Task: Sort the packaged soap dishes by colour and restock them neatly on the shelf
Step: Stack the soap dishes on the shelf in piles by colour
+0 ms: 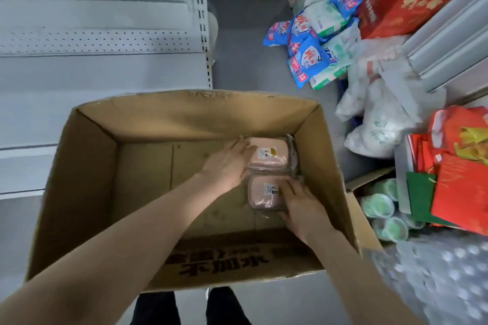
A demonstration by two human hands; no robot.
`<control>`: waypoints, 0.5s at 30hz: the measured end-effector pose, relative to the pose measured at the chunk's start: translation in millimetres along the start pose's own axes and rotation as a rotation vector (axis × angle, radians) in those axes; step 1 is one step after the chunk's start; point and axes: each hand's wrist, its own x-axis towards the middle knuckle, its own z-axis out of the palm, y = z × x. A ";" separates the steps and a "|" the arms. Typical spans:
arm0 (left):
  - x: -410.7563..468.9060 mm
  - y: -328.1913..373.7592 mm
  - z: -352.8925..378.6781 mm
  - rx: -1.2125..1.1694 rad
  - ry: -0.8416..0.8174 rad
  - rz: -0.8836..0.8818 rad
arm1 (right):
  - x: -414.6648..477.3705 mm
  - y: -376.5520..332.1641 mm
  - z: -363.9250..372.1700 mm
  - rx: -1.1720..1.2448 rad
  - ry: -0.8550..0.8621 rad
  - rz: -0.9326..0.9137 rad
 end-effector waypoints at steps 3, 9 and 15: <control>38.7 4.2 24.2 0.036 -0.079 0.005 | 11.1 5.5 9.7 -0.067 -0.034 -0.002; 59.4 1.4 42.3 0.115 -0.129 -0.041 | 17.9 8.6 15.1 -0.148 -0.068 -0.018; -16.1 -48.8 32.1 0.071 -0.062 -0.227 | 29.7 -6.5 9.1 -0.213 -0.094 -0.071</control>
